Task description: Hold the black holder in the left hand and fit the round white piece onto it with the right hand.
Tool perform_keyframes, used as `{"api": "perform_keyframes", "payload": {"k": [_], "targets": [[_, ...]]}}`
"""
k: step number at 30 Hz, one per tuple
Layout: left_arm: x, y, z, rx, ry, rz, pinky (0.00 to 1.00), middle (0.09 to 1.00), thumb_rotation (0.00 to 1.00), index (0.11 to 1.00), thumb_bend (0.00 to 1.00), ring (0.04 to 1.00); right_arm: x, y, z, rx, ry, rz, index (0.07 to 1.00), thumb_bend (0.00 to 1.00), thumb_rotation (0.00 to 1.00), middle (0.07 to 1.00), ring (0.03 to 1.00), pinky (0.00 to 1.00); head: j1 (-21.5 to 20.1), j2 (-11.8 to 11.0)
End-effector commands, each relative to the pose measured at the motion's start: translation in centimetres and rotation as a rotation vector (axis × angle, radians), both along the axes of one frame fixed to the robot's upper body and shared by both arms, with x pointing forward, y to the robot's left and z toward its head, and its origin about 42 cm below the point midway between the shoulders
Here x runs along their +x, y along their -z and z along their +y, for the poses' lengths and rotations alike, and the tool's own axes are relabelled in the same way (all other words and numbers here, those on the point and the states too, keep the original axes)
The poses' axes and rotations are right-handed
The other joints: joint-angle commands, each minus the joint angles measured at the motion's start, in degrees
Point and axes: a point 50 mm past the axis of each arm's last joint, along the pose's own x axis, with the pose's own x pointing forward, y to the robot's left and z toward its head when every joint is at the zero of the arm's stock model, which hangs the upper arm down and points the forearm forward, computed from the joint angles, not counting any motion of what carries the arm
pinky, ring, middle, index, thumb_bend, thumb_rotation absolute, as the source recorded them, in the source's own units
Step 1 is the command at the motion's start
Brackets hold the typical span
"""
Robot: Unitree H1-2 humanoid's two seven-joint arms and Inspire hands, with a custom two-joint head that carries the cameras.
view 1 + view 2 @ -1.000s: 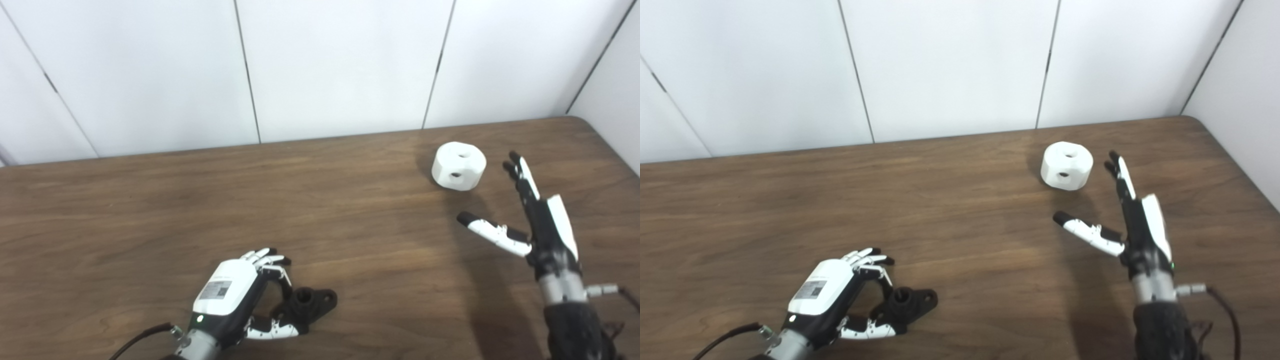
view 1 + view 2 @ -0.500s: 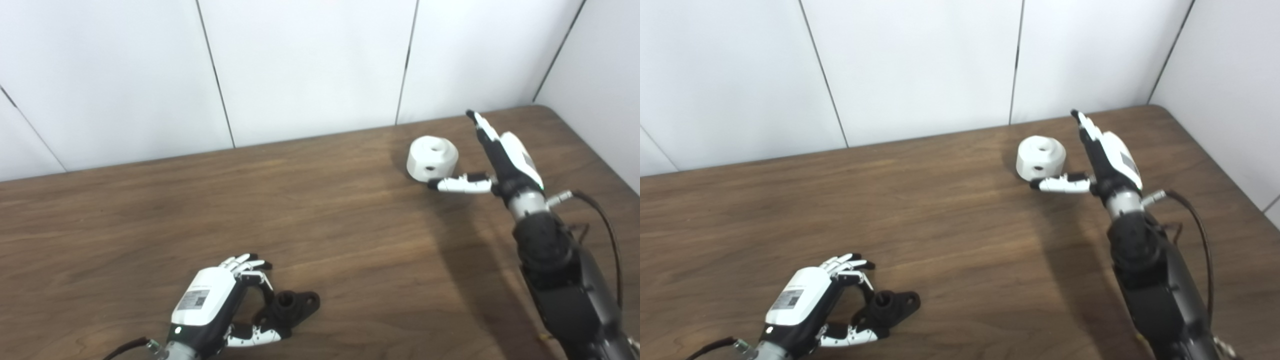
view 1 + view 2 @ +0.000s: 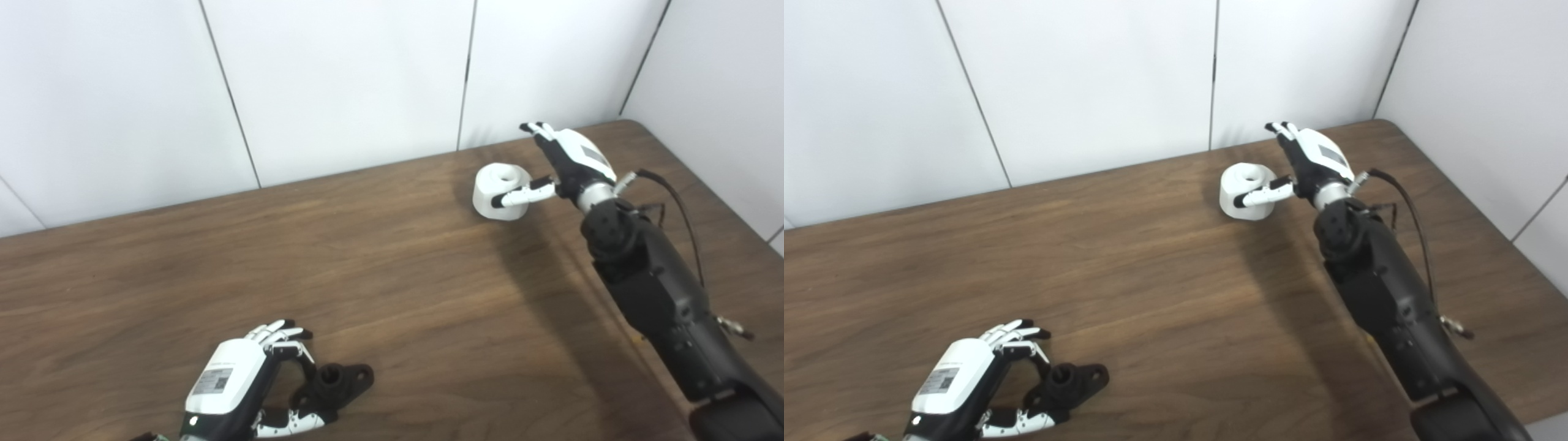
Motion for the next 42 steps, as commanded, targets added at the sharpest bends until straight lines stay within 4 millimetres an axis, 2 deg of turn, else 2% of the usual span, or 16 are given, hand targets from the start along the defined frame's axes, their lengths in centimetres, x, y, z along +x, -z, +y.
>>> {"api": "perform_keyframes", "payload": {"k": [1,5,11,20,42], "targets": [[-1.3,3.0,2.1,0.12,-0.025,0.147,0.87,0.804,0.06,0.487,0.52,0.894,1.3,-3.7,-0.7,-0.05,0.008,-0.072,0.904,0.93,0.36,1.0,1.0,0.99,-0.01,0.05],[-1.3,3.0,2.1,0.116,-0.022,0.14,0.87,0.802,0.06,0.487,0.52,0.891,2.4,-4.1,-0.7,-0.066,0.008,-0.042,0.879,0.93,0.34,0.995,1.0,0.97,-0.32,0.11],[-1.3,2.8,2.0,0.114,-0.027,0.145,0.87,0.805,0.06,0.487,0.52,0.894,2.9,-4.5,-0.4,-0.084,-0.004,-0.016,0.833,0.92,0.31,0.971,1.0,0.95,-0.32,0.15],[-1.2,2.7,2.0,0.105,-0.036,0.147,0.87,0.805,0.06,0.487,0.52,0.896,3.0,-4.4,-0.2,-0.109,-0.017,0.016,0.767,0.91,0.28,0.94,1.0,0.94,-0.32,0.11],[-1.0,2.6,1.7,0.099,-0.041,0.138,0.87,0.811,0.06,0.487,0.52,0.896,2.7,-4.3,-0.6,-0.151,-0.031,0.071,0.714,0.88,0.27,0.928,0.997,0.91,-0.1,0.22]]}}
